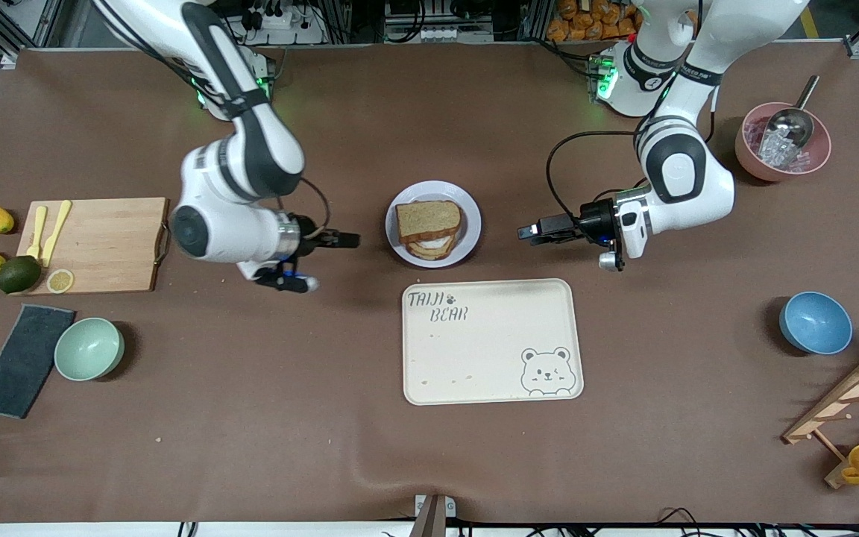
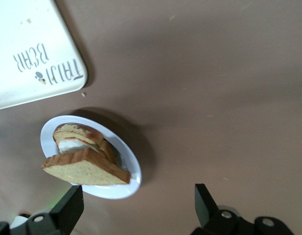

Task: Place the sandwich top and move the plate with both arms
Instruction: 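Withdraw the right gripper while the left gripper grasps the plate rim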

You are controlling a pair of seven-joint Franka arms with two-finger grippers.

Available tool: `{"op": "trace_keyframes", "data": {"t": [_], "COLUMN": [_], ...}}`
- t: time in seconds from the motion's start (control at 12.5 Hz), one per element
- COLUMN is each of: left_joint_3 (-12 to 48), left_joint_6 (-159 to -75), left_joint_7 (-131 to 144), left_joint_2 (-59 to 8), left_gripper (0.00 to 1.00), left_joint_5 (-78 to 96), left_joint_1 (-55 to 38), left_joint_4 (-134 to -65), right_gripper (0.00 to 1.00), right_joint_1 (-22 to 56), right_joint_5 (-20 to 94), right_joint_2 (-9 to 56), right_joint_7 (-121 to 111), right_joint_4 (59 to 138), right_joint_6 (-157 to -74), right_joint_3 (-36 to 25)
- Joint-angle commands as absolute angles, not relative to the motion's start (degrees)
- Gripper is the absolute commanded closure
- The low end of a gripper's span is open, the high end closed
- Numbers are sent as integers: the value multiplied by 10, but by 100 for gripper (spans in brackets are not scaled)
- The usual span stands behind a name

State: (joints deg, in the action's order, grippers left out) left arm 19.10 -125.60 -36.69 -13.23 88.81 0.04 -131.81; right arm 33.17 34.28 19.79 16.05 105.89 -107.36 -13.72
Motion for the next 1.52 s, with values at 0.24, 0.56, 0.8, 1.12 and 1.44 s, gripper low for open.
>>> {"op": "trace_keyframes", "data": {"t": [0.24, 0.56, 0.8, 1.12, 1.44], "left_joint_3": [199, 200, 210, 211, 211], "left_joint_6": [-1262, -1261, -1261, -1261, -1261], "left_joint_7": [-497, -528, -544, -672, -729], "left_joint_2": [-190, -198, -206, -270, -305], "left_gripper": [0, 0, 0, 0, 0], "left_joint_5": [930, 944, 974, 1067, 1091], "left_joint_1": [3, -2, -12, -37, -63], "left_joint_4": [-1319, -1331, -1338, -1335, -1332], "right_gripper": [0, 0, 0, 0, 0], "right_joint_1": [273, 180, 121, 64, 66], "right_joint_5": [227, 184, 156, 149, 114], "right_joint_2": [201, 198, 198, 200, 200], "right_joint_7": [119, -14, -109, -202, -206], "right_joint_4": [964, 961, 942, 910, 854], "right_joint_6": [-923, -916, -914, -913, -911], "right_joint_3": [-202, -207, -207, -207, -206]}}
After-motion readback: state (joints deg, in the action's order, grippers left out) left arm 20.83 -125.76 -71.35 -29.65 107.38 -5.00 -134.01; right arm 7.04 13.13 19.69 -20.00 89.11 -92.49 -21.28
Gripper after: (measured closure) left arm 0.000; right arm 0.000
